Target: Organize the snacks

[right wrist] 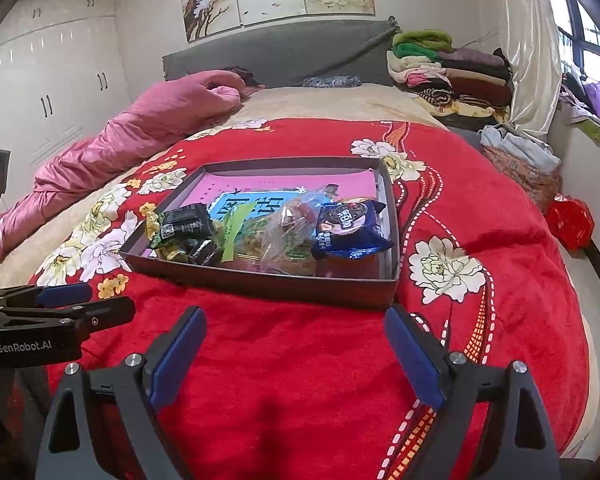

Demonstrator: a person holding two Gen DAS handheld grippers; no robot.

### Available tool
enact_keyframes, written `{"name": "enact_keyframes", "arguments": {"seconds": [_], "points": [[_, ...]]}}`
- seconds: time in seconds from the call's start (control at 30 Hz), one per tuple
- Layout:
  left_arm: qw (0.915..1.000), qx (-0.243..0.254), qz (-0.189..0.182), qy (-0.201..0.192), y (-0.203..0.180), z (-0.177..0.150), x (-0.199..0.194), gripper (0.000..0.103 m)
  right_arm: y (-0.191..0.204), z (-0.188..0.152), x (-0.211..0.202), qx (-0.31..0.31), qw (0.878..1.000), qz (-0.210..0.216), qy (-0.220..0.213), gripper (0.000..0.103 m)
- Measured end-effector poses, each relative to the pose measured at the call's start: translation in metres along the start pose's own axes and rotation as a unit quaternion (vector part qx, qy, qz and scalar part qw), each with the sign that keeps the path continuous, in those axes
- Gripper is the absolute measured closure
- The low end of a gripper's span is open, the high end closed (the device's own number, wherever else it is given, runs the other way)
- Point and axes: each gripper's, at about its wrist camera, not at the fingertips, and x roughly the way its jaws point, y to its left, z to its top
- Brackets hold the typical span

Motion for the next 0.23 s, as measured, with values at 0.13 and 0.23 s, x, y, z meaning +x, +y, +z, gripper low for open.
{"name": "enact_keyframes", "arguments": {"seconds": [0.13,0.23], "points": [[0.9996,-0.019,-0.007,0.019,0.010,0.003,0.013,0.024,-0.009,0.002,0.004,0.013,1.000,-0.015,-0.006,0.008],[0.9994,-0.033,0.012,-0.004,0.030,0.011,0.016,0.023,-0.028,0.006,0.010,0.034,0.998,-0.043,-0.007,0.003]]}}
